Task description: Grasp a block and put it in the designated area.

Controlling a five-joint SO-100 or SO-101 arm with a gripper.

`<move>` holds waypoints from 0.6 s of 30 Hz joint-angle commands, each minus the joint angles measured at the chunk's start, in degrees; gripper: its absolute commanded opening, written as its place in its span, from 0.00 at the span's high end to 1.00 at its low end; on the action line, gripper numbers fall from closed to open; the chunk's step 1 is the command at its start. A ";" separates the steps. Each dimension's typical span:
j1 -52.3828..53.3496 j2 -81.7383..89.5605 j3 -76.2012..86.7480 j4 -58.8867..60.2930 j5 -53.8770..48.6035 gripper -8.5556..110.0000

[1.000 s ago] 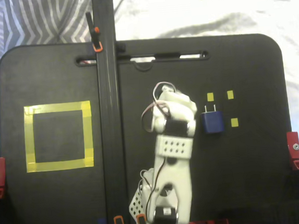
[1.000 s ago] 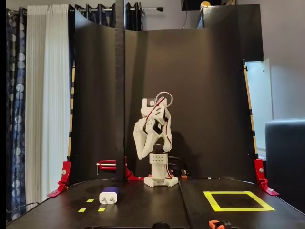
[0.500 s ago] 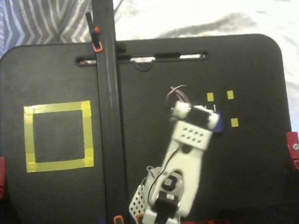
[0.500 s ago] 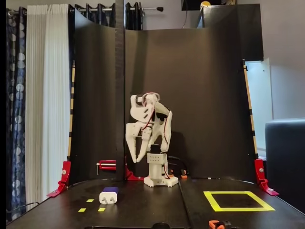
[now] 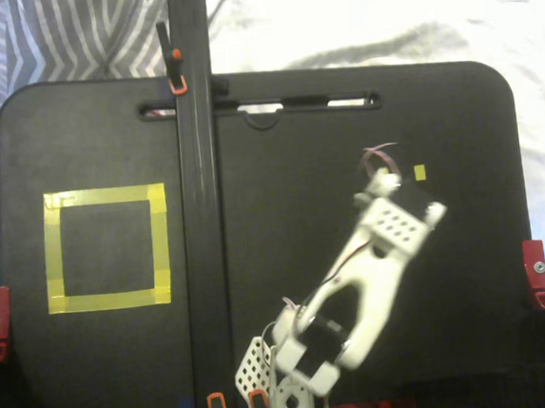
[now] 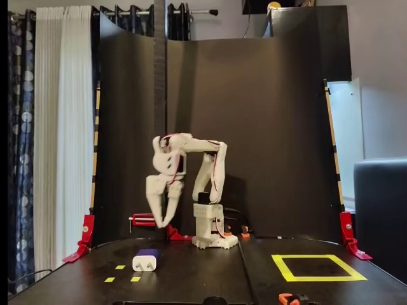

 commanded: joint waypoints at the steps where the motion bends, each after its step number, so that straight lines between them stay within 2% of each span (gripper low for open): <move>1: 2.20 -2.55 -2.81 -2.72 -0.79 0.93; 18: 8.09 -10.90 -10.28 -7.03 -2.29 0.92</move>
